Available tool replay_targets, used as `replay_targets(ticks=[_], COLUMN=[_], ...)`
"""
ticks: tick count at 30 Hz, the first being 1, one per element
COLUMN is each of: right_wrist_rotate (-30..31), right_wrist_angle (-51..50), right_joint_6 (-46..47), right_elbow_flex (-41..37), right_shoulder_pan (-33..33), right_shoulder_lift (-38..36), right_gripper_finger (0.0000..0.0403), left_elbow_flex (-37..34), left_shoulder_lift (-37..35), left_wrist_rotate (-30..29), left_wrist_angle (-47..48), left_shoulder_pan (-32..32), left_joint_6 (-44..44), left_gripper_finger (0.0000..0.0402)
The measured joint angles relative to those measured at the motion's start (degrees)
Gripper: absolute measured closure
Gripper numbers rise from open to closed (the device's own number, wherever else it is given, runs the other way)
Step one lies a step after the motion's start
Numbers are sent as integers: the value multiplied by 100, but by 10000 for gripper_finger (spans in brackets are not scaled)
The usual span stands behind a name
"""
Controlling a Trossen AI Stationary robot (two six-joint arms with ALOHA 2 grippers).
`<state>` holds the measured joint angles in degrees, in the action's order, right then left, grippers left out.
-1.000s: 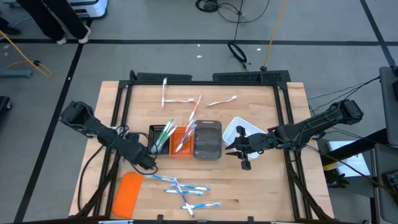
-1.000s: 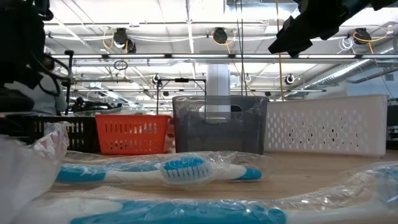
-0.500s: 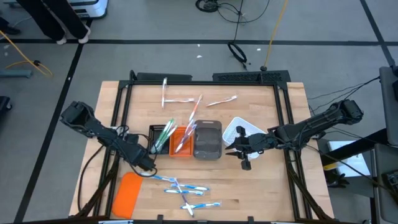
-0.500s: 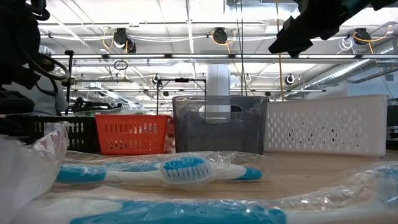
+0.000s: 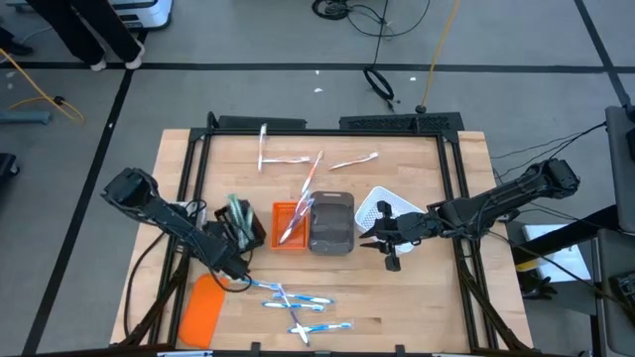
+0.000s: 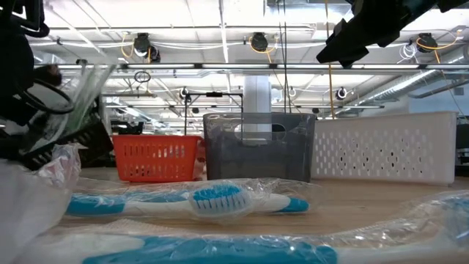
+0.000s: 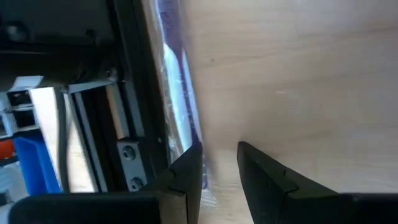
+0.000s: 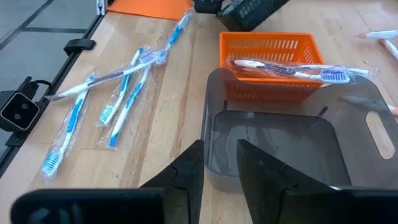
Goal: Pick & Place Toothbrushes
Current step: Put the violet toothbrush into the orange bin
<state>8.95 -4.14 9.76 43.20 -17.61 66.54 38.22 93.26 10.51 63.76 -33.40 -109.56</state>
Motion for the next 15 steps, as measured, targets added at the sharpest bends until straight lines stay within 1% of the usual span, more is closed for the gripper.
replay_targets(ticks=[1,5,15], right_wrist_rotate=[0,0,2], right_wrist_angle=[0,8,262], right_joint_6=[0,1,-92], right_elbow_flex=[0,0,0], right_shoulder_pan=[0,0,0], right_shoulder_lift=[0,0,0], right_gripper_finger=[316,316,316], left_elbow_flex=[24,32,23], left_shoulder_lift=[19,-221,-335], left_wrist_rotate=[42,33,-150], left_wrist_angle=[175,229,231], left_shoulder_pan=[26,65,-162], left_joint_6=[4,54,-174], left_gripper_finger=[293,293,293])
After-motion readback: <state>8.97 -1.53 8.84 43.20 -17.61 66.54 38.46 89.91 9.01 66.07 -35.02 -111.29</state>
